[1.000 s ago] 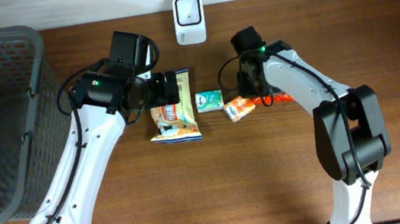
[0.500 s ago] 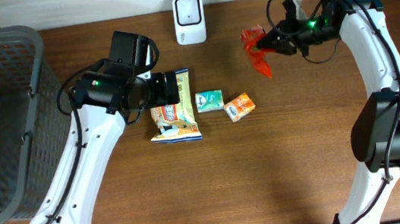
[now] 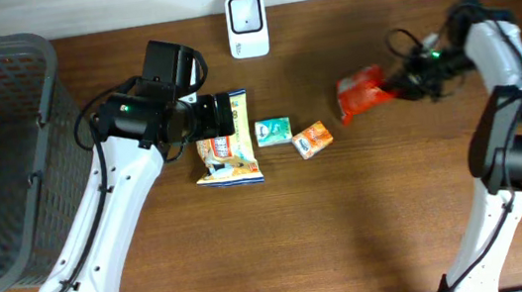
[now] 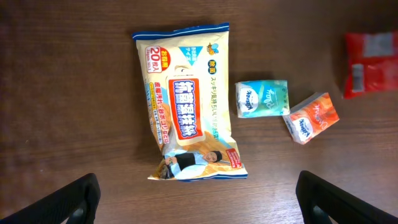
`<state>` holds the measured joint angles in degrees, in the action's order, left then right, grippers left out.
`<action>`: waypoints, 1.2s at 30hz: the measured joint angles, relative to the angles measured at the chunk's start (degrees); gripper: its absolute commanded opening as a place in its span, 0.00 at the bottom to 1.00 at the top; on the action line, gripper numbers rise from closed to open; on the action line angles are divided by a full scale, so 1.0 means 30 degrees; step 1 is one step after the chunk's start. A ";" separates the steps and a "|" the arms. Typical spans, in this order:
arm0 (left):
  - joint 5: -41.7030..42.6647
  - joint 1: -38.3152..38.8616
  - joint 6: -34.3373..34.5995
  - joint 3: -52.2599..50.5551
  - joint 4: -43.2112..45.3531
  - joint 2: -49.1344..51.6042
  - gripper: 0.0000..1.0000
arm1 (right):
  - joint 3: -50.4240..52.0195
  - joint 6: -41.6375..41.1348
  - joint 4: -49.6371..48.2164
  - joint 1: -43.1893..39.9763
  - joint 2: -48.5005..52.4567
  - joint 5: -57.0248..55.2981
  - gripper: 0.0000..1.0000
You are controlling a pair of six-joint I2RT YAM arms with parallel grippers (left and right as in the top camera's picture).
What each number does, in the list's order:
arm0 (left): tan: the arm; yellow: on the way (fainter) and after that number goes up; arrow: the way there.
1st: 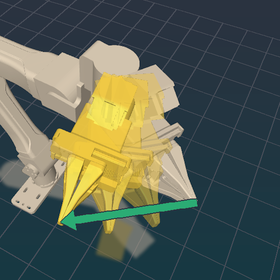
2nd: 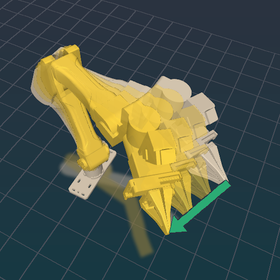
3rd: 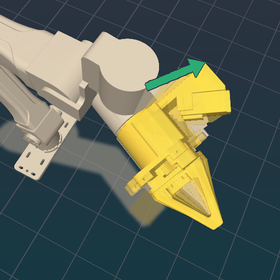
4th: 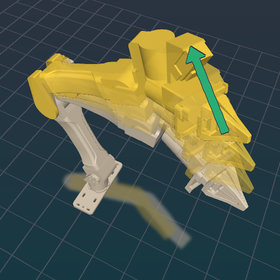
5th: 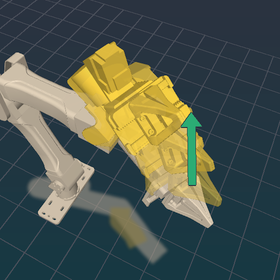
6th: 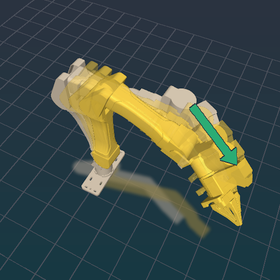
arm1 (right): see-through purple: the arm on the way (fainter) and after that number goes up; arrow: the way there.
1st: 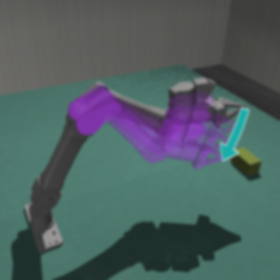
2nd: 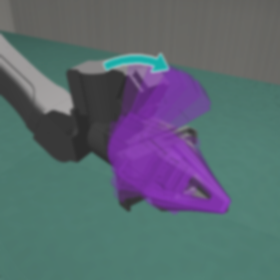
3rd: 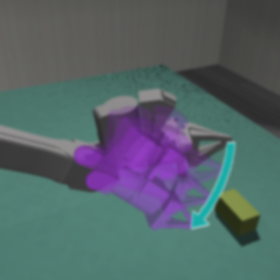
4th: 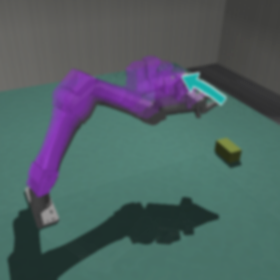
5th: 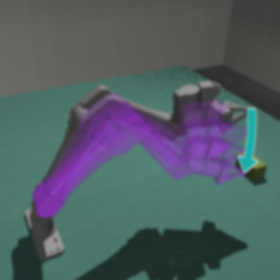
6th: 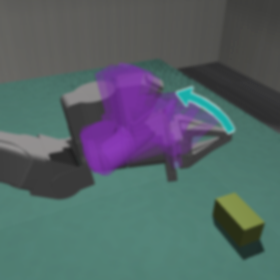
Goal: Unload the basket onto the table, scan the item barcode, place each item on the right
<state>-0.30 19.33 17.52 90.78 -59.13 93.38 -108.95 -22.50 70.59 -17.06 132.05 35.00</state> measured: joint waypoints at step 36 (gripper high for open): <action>0.0007 0.0000 -0.0007 -0.0015 0.0007 0.0000 0.99 | -0.1311 0.0182 0.2659 0.4262 -0.1100 -0.9828 0.74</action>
<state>-0.27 19.33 17.50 90.74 -59.11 93.38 -112.88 -21.96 78.56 -4.27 128.75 5.52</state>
